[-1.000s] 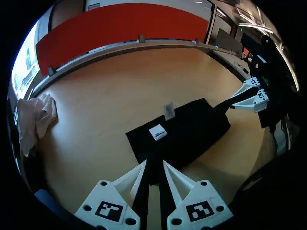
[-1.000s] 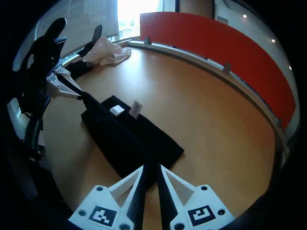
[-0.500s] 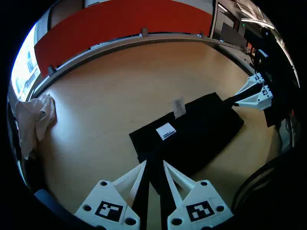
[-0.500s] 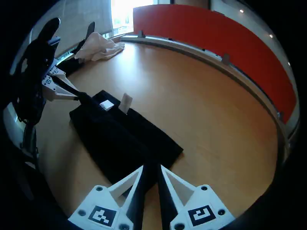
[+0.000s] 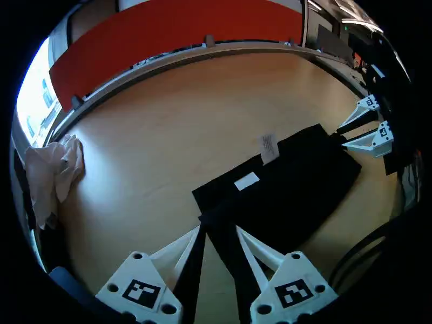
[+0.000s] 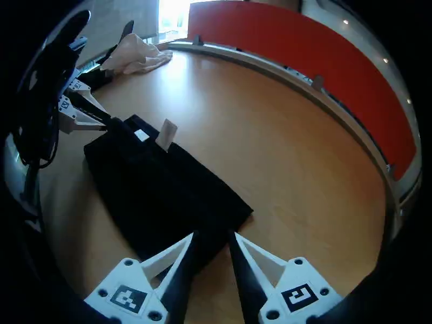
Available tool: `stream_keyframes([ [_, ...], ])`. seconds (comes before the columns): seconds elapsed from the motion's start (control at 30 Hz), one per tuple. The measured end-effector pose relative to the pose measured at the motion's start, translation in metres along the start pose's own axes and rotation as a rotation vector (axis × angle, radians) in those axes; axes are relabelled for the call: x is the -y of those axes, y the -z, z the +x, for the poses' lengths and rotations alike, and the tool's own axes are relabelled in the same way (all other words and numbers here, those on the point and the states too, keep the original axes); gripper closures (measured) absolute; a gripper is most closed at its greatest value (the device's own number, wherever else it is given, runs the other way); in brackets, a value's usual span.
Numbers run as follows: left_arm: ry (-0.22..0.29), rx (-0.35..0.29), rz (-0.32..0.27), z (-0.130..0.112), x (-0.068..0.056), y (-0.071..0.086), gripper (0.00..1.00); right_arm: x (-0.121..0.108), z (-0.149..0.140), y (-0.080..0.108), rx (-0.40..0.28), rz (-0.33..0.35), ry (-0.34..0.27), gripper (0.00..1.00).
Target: Fold towel
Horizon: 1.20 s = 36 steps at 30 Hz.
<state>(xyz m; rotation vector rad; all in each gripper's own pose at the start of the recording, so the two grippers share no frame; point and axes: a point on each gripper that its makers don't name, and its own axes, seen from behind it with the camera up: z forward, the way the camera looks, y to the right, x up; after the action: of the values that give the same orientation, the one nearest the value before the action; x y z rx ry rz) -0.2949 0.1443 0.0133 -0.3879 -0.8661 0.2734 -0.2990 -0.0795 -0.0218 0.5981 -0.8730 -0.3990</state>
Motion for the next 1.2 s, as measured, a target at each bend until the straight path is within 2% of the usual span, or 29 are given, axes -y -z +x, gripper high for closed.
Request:
stream_keyframes([
  [0.07, -0.007, 0.004, 0.008, -0.001, 0.002, -0.002, 0.64, -0.002, 0.0, -0.001, 0.0, -0.008, 0.001, 0.51],
  [0.13, -0.013, 0.009, 0.017, -0.002, 0.004, -0.003, 0.54, -0.005, 0.0, -0.002, 0.001, -0.015, 0.001, 0.48],
  [0.2, -0.018, 0.014, 0.023, -0.003, 0.006, -0.004, 0.48, -0.007, 0.001, -0.003, 0.003, -0.021, 0.0, 0.47],
  [0.27, -0.018, 0.016, 0.024, -0.003, 0.007, -0.004, 0.37, -0.01, 0.001, -0.003, 0.005, -0.03, -0.002, 0.44],
  [0.33, -0.015, 0.018, 0.026, -0.003, 0.009, -0.005, 0.36, -0.012, 0.002, -0.004, 0.005, -0.037, -0.004, 0.36],
  [0.47, -0.01, 0.019, 0.033, -0.002, 0.012, -0.006, 0.25, -0.015, 0.004, -0.005, 0.002, -0.046, -0.006, 0.36],
  [0.73, -0.015, 0.011, 0.051, 0.006, 0.021, -0.008, 0.2, -0.021, 0.009, -0.005, -0.006, -0.058, 0.0, 0.34],
  [1.2, -0.017, -0.02, 0.09, 0.029, 0.038, -0.007, 0.2, -0.039, 0.028, -0.005, -0.035, -0.098, -0.009, 0.33],
])
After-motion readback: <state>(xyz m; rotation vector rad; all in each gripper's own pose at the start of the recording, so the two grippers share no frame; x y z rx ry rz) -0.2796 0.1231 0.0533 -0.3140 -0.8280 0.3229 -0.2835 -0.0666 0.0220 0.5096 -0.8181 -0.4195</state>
